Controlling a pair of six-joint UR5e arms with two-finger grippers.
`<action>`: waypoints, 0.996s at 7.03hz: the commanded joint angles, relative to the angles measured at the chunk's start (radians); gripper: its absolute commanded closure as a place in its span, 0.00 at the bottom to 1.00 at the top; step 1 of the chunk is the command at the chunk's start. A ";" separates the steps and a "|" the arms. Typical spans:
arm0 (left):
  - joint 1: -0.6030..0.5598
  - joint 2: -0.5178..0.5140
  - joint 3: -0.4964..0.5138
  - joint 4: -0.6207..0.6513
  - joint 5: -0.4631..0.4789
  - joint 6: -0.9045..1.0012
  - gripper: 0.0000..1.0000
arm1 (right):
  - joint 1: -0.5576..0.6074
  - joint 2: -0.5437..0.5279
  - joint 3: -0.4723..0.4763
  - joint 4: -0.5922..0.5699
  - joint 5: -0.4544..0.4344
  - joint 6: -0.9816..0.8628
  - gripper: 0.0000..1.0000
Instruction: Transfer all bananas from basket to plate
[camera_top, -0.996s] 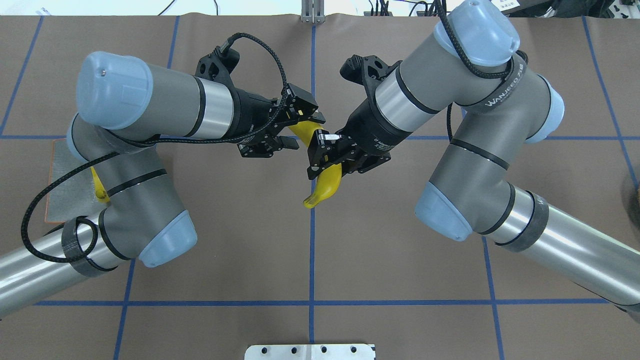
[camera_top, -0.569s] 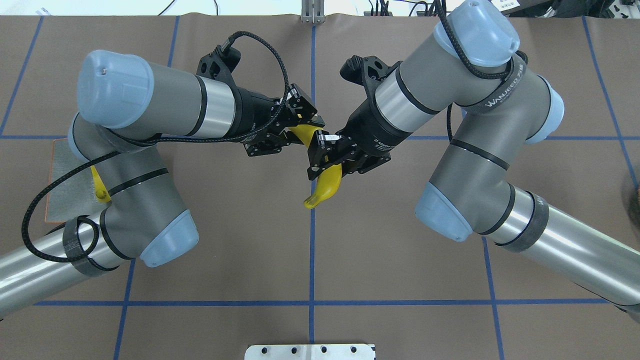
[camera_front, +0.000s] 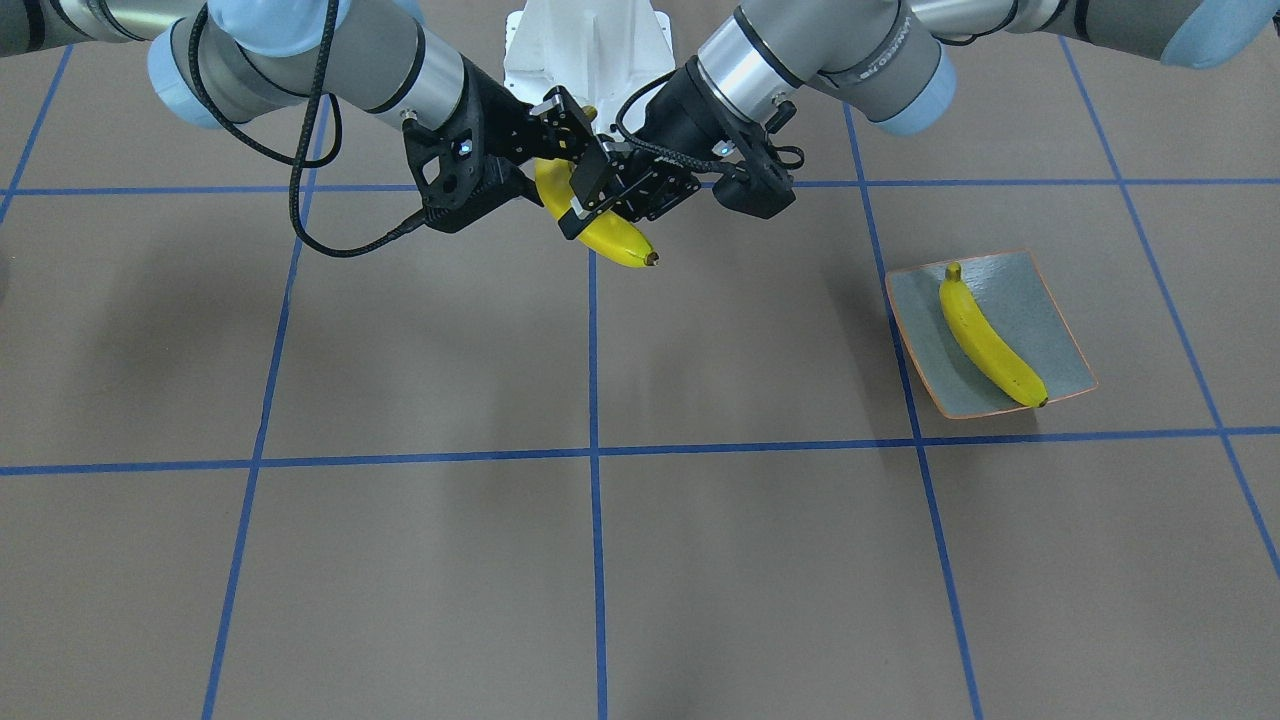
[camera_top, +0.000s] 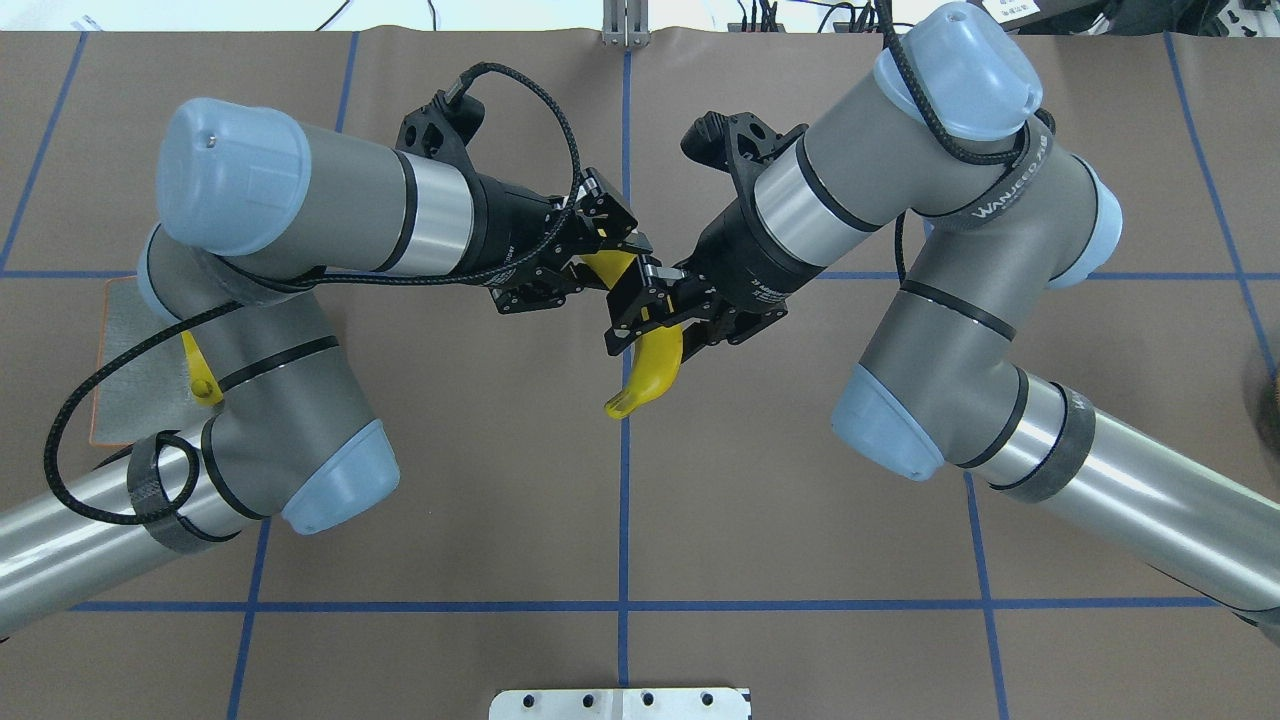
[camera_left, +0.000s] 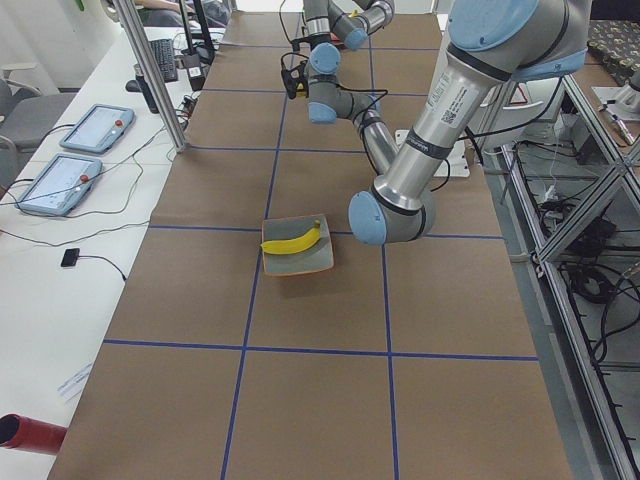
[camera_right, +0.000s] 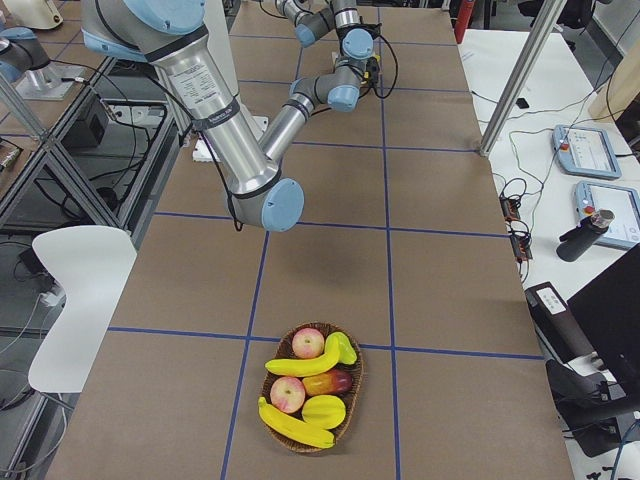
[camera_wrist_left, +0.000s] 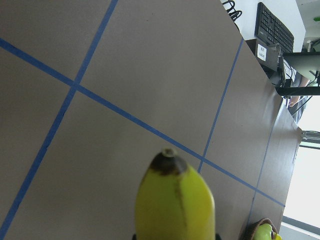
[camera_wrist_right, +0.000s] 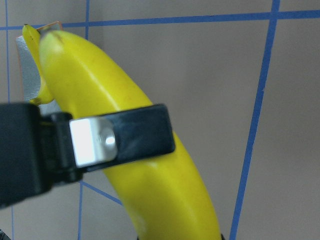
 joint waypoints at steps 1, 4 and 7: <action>-0.001 0.003 0.002 0.001 -0.002 0.002 1.00 | 0.003 -0.003 0.003 0.010 0.002 0.006 0.00; -0.003 0.009 0.031 0.001 -0.002 0.011 1.00 | 0.021 -0.006 0.008 0.108 0.005 0.117 0.00; -0.019 0.030 0.054 0.018 -0.009 0.012 1.00 | 0.090 -0.064 0.055 0.128 0.049 0.127 0.00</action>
